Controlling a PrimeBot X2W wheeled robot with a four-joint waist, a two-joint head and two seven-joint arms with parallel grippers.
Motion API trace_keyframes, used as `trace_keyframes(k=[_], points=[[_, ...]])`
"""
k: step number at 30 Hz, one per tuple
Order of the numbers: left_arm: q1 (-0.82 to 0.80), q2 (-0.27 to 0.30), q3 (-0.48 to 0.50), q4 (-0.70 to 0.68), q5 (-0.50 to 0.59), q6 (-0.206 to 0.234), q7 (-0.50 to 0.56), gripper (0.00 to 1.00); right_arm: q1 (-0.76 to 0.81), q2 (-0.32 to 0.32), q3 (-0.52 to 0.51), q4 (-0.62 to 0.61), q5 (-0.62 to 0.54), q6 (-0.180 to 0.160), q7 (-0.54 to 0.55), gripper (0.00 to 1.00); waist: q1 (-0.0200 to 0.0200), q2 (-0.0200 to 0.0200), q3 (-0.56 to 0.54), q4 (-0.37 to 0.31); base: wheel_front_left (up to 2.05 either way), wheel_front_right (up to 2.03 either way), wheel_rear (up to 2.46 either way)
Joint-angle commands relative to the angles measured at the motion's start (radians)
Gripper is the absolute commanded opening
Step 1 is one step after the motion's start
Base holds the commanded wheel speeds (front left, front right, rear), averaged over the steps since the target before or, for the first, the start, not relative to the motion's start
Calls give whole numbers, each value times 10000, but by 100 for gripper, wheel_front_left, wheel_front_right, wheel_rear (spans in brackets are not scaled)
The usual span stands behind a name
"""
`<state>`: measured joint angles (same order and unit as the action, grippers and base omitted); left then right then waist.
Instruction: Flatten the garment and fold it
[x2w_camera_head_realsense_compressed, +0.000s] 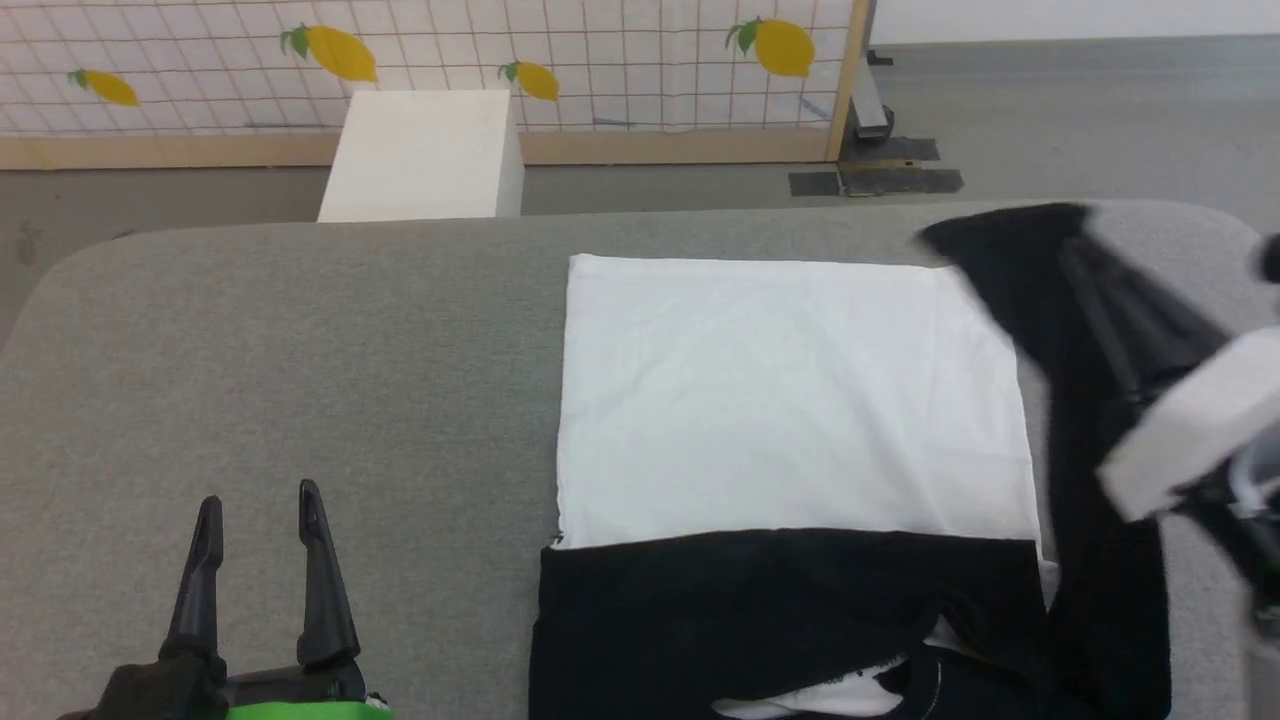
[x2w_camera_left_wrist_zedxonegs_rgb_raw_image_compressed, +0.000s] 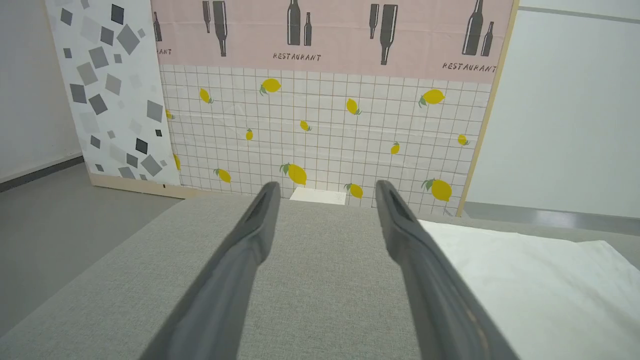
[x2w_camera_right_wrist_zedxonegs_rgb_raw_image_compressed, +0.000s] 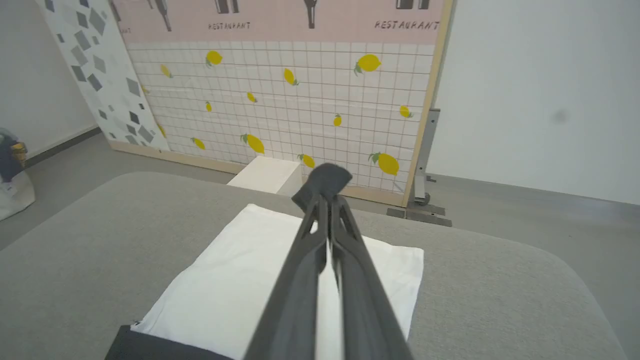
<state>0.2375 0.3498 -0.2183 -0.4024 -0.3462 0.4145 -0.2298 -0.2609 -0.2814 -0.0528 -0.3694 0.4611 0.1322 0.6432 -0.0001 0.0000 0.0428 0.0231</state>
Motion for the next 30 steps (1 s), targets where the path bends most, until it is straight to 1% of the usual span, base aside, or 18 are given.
trace_keyframes(k=[1, 2, 3, 11, 19, 24, 27, 29, 30], points=[[141, 95, -2, -37, -58, -11, 48, 100, -212, 205, 523, 7, -143, -15, 51, 0, 1, 0, -84, 237, 0, 0, 0], [107, 109, -27, -43, -65, -31, 78, 100, -328, 455, 1223, 231, -250, -15, 15, 0, 1, 0, -70, 406, 0, 0, 0], [82, 111, -55, -36, -63, -44, 96, 100, -390, 539, 1588, 406, -305, -15, -47, 0, 1, 0, -59, 509, 0, 0, 0], [16, 62, -147, 54, -111, -64, 111, 100, -615, 1122, 3651, 2286, -572, -15, -976, 0, 1, 0, 57, 1162, 0, 0, 0], [-123, -68, -245, 207, -154, -99, 39, 100, -647, 1973, 5368, 4765, -961, -15, -2048, 0, 1, 0, 161, 1590, 0, 0, 0], [-202, -129, -313, 325, -173, -127, 8, 100, -672, 2242, 6169, 6557, -1096, -15, -2812, 0, 1, 0, 120, 1762, 0, 0, 0], [-223, -155, -342, 381, -184, -138, -9, 100, -718, 2296, 6366, 7401, -1060, -15, -3180, 0, 1, 0, 105, 1803, 0, 0, 0], [-231, -174, -348, 415, -195, -138, -23, 100, -807, 2304, 6609, 7686, -822, -15, -3467, 48, 1, 0, 108, 1800, 0, 0, 0], [-235, -186, -347, 436, -204, -136, -31, 100, -872, 2306, 6766, 7767, -631, -15, -3592, 94, 1, 0, 104, 1779, 0, 0, 0]])
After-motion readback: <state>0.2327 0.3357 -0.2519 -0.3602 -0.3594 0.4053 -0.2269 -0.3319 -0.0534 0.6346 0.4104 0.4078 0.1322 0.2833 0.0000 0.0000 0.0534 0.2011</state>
